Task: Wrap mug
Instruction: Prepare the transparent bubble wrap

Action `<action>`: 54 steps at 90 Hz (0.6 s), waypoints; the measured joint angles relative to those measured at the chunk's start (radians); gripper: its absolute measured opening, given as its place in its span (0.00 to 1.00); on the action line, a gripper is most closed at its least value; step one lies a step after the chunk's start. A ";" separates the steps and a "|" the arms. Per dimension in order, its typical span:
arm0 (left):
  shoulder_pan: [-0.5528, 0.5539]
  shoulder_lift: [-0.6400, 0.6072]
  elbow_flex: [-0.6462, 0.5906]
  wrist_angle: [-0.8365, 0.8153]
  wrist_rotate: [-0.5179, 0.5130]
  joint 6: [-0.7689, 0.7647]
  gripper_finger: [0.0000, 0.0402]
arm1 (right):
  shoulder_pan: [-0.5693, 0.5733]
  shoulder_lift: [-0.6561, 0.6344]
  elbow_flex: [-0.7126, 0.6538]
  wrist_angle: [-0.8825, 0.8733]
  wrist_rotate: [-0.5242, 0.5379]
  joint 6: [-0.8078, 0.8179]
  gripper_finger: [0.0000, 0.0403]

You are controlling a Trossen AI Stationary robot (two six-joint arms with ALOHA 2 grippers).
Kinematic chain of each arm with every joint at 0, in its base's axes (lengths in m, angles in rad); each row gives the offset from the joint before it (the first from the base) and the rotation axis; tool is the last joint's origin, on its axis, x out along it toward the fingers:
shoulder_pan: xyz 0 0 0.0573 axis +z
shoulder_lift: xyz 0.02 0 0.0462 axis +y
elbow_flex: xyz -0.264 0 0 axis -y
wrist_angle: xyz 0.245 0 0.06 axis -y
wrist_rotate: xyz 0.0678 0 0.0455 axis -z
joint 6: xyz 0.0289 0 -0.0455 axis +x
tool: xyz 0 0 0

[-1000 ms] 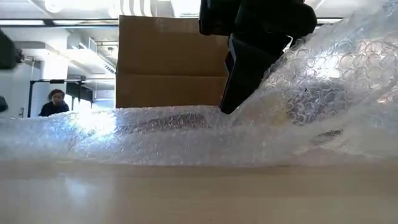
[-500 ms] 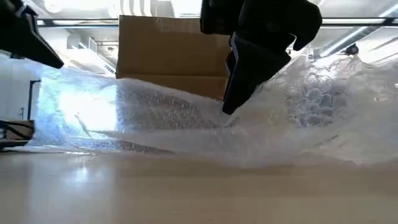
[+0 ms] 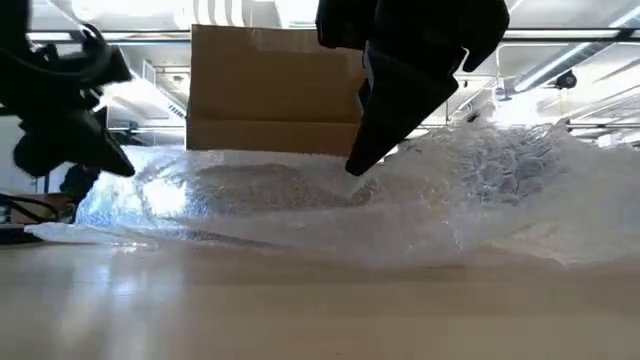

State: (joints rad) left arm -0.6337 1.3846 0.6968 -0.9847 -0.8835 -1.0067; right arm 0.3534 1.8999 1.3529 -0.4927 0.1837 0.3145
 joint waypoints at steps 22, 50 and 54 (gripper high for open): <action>-0.002 -0.079 0.144 0.008 0.105 0.230 0.24 | 0.002 0.000 -0.014 0.005 -0.001 0.000 0.56; -0.006 -0.063 0.133 0.070 0.248 0.295 0.60 | 0.004 0.000 -0.049 0.011 -0.003 0.026 0.53; -0.004 -0.038 0.116 0.114 0.215 0.308 0.62 | 0.004 0.000 -0.050 0.011 -0.003 0.026 0.52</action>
State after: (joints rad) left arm -0.6381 1.3463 0.8133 -0.8708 -0.6689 -0.6990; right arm 0.3576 1.8999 1.3025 -0.4817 0.1806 0.3406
